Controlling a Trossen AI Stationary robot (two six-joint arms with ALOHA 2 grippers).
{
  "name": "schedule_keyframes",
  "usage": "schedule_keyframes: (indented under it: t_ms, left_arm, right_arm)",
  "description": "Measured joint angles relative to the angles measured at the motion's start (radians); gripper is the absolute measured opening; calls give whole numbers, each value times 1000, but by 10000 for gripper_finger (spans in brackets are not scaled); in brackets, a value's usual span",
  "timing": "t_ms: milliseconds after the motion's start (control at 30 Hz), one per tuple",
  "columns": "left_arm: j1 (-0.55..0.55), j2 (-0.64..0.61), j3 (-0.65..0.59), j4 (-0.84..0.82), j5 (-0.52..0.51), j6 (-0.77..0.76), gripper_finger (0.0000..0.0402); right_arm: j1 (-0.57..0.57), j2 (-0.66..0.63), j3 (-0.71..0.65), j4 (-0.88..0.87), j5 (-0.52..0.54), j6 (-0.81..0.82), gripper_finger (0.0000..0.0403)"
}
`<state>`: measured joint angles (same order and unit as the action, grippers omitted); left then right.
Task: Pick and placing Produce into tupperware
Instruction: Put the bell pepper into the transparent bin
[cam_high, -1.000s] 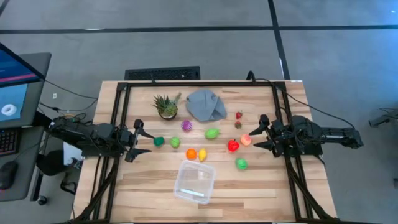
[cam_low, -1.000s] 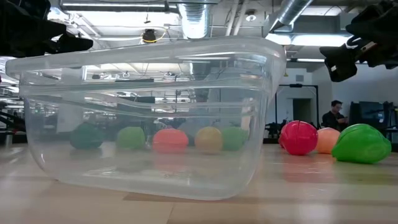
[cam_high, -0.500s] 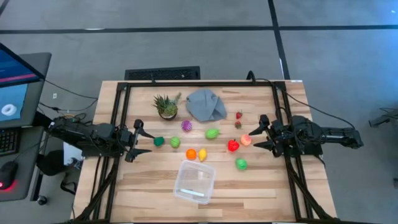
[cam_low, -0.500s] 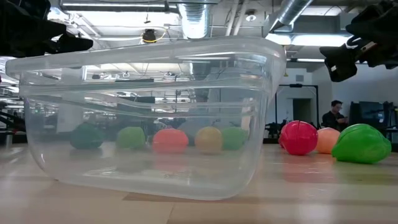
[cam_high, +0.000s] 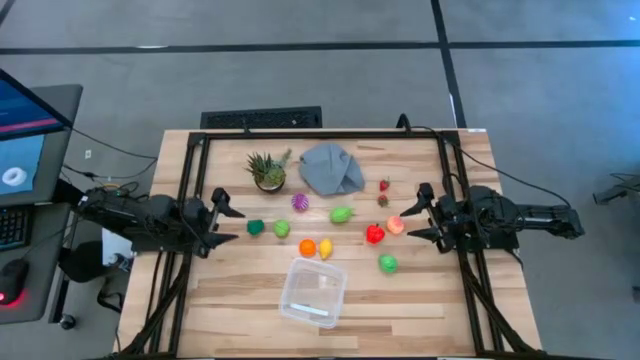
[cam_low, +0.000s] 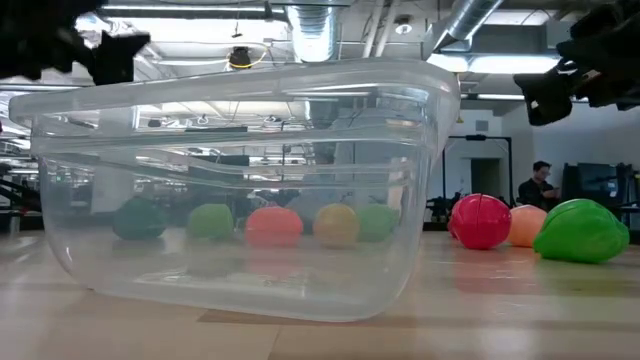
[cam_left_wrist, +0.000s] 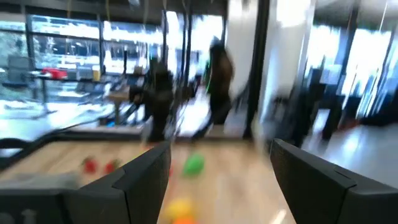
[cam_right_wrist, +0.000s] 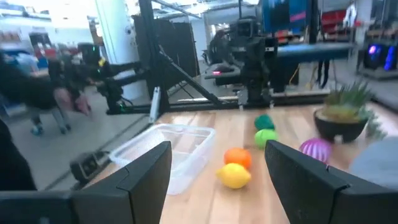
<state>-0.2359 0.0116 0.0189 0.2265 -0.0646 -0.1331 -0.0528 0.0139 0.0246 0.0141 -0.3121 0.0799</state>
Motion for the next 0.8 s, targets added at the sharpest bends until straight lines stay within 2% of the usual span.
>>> schedule_keyframes:
  t_ms: [100, 200, 367, 500, 667, 800]
  left_arm:
    - [0, 1, 0, 83, -19, -97, 267]
    - [0, 1, 0, 120, -61, -165, 268]
    - [0, 1, 0, 147, -124, -251, 268]
    - [0, 0, 1, 145, -130, -334, 268]
    - [0, 1, 1, 122, -145, -365, 268]
    - [0, 1, 1, 174, -205, -378, 268]
  right_arm:
    - [0, 0, 1, 94, 1, 92, 281]
    - [0, 0, 0, 173, 1, 261, 281]
    - [0, 0, 0, 369, 1, 446, 281]
    - [0, 0, 0, 583, 1, 478, 281]
    - [0, 0, 0, 818, 1, 479, 281]
    - [0, -1, 0, 945, 0, 533, 281]
